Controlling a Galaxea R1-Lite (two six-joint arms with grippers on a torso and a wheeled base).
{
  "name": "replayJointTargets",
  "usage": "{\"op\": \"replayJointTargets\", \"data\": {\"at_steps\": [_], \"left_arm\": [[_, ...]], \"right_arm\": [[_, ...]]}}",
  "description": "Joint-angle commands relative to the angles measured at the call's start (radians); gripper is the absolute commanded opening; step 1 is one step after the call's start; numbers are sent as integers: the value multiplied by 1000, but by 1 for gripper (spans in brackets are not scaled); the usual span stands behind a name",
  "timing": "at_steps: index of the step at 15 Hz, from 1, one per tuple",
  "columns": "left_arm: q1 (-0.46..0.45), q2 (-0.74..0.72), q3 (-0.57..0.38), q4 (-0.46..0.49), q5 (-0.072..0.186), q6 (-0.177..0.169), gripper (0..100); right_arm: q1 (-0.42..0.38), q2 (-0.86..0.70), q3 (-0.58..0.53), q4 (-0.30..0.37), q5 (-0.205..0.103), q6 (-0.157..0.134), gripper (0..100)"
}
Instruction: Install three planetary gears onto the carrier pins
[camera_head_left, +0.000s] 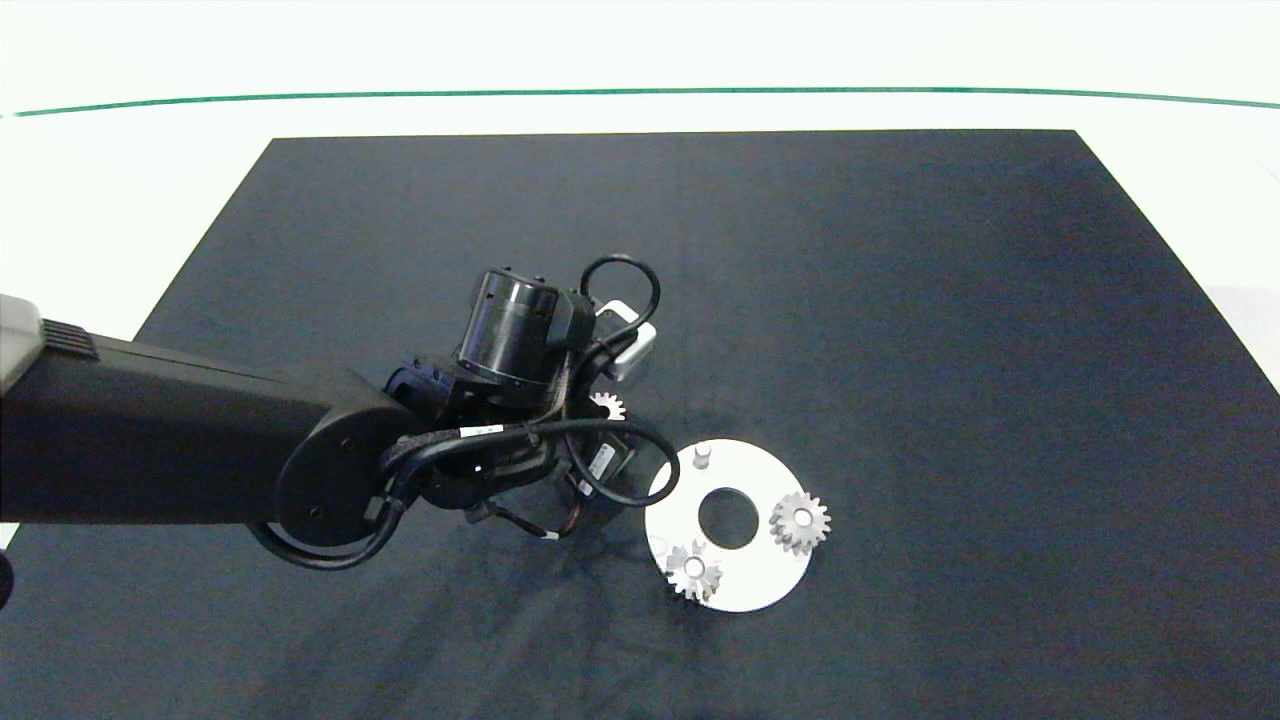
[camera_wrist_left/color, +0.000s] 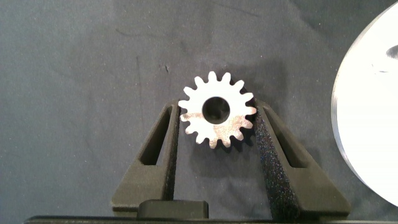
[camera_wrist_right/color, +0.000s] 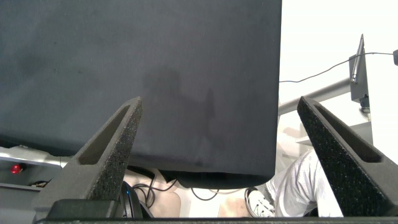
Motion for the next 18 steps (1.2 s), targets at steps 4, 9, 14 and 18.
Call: {"op": "replayJointTargets", "data": {"at_steps": [4, 9, 14, 18], "left_arm": [[-26, -93, -9, 7, 3, -12, 25], [-71, -119, -32, 76, 8, -10, 25], [-41, -119, -32, 75, 6, -9, 100], [-23, -94, -24, 76, 5, -7, 100]], "right_arm": [[-1, 2, 3, 6, -1, -2, 100], [-2, -1, -3, 6, -2, -2, 100], [-2, -2, 0, 6, -2, -2, 100], [-2, -4, 1, 6, -2, -2, 100]]}}
